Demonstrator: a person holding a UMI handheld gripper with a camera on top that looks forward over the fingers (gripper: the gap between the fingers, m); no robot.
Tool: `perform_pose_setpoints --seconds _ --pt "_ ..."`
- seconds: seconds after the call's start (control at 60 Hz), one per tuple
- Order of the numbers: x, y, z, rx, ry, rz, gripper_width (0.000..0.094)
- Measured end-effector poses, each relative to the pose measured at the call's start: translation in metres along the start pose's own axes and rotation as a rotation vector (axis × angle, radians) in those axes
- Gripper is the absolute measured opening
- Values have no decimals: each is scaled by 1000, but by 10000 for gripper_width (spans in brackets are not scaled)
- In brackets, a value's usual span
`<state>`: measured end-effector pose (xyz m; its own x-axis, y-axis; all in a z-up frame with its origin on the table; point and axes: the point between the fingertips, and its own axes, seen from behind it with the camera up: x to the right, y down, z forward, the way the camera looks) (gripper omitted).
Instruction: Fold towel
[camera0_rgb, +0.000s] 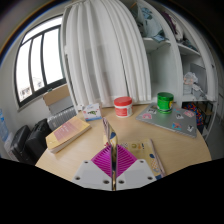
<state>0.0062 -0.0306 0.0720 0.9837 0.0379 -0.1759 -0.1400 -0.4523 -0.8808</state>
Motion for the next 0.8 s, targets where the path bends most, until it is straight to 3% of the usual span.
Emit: perform_pose_setpoints --seconds 0.217,0.25,0.35,0.417,0.45,0.517,0.567,0.667,0.8 --pt "94 58 22 -157 143 55 37" --pt "94 51 26 -111 114 49 38" --pt "94 53 24 -126 100 86 59" --pt "94 53 16 -143 98 92 237" --pt "90 48 7 -137 76 69 412" --pt "88 36 -10 -90 30 26 848" --pt "92 28 -28 -65 31 6 799" --pt "104 18 -70 -2 40 -3 835" --pt "109 32 -132 35 -25 -9 832"
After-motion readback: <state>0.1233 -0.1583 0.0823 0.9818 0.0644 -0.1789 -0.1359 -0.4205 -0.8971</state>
